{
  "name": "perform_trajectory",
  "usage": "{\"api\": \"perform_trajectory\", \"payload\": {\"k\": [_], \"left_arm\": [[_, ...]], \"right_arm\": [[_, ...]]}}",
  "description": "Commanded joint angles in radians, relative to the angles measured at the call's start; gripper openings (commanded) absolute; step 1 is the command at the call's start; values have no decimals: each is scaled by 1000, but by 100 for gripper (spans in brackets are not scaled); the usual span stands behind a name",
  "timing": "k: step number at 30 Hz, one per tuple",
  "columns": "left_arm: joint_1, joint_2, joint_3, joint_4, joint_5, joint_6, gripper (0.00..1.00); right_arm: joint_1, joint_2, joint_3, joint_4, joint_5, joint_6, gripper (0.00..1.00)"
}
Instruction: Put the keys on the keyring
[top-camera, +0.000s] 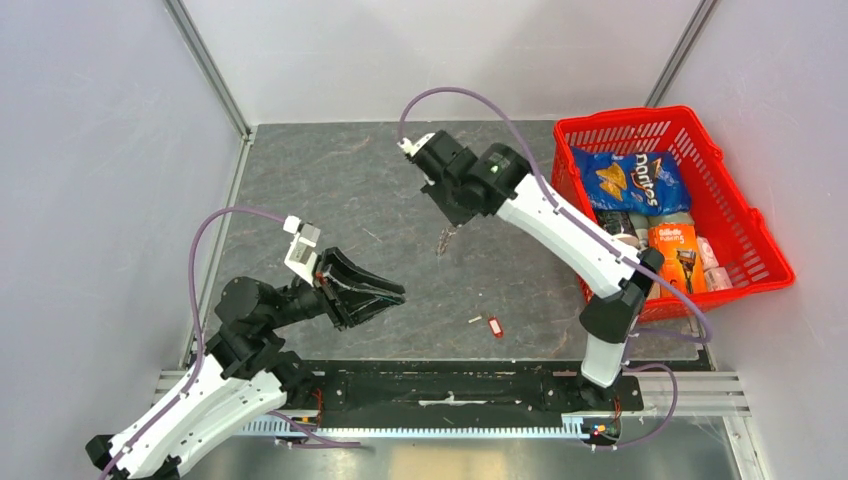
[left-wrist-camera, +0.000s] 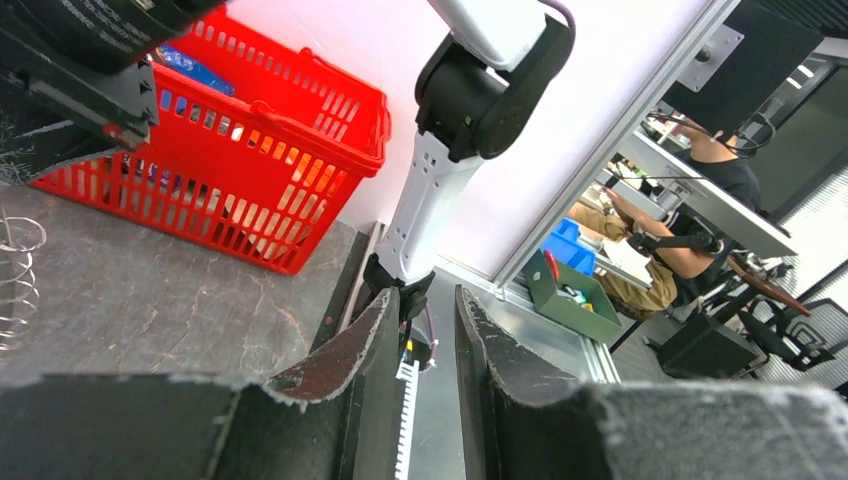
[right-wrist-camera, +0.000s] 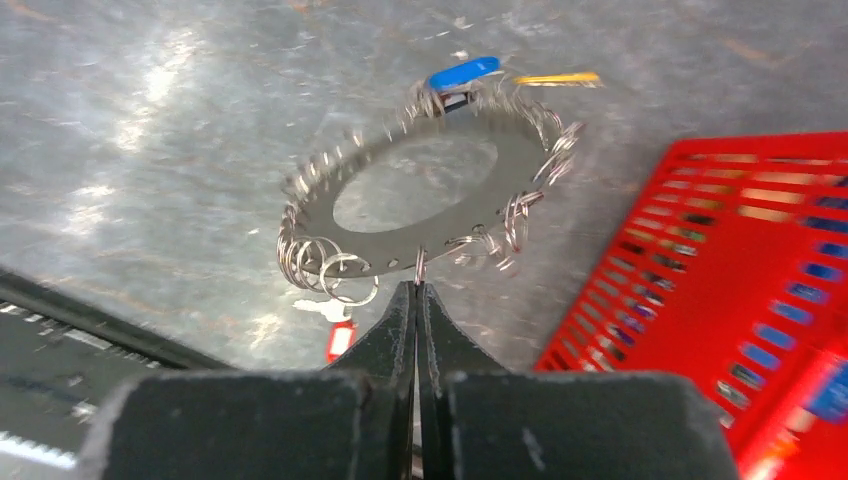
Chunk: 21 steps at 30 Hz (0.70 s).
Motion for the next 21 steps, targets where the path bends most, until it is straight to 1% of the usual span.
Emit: {"api": "perform_trajectory", "payload": {"k": [1, 2, 3, 4, 5, 6, 7, 8, 9, 10, 11, 12, 13, 14, 16, 21], "left_arm": [[-2, -21, 47, -62, -23, 75, 34], [-2, -17, 52, -69, -23, 81, 34], [-2, -15, 59, -74, -18, 84, 33], [-2, -14, 59, -71, -15, 83, 33], [-2, -14, 58, -65, -9, 79, 33], [-2, -18, 56, -62, -4, 75, 33], [-3, -21, 52, -62, -3, 78, 33], [-2, -22, 50, -63, -11, 81, 33], [-2, -22, 47, -62, -12, 81, 33], [-2, -22, 46, -57, -11, 76, 33], [-2, -23, 43, -49, -5, 71, 33], [-2, -26, 39, -45, 0, 68, 33], [-2, -30, 37, -46, -3, 67, 33], [-2, -32, 33, -48, -8, 67, 33], [-2, -32, 39, -56, -6, 72, 33], [-2, -26, 46, -51, -3, 72, 33]], "right_arm": [[31, -52, 29, -7, -337, -50, 0], [87, -73, -16, 58, 12, -18, 0], [70, -61, -22, 64, 398, 27, 0], [34, -27, 25, -26, 454, 48, 0], [5, 28, 119, -154, 139, 50, 0], [1, 42, 168, -195, -192, 2, 0], [45, 14, 134, -126, -210, 2, 0], [104, -22, 50, -20, 138, 43, 0], [106, -31, -2, 13, 412, 76, 0], [74, -16, 16, -42, 409, 102, 0], [34, 2, 78, -113, 164, 99, 0], [25, -10, 84, -94, -61, 86, 0], [43, -36, 38, -24, -119, 79, 0], [54, -70, 8, 15, -129, 74, 0], [53, -105, -16, 49, -153, 76, 0], [53, -163, -34, 86, -311, 77, 0]]}}
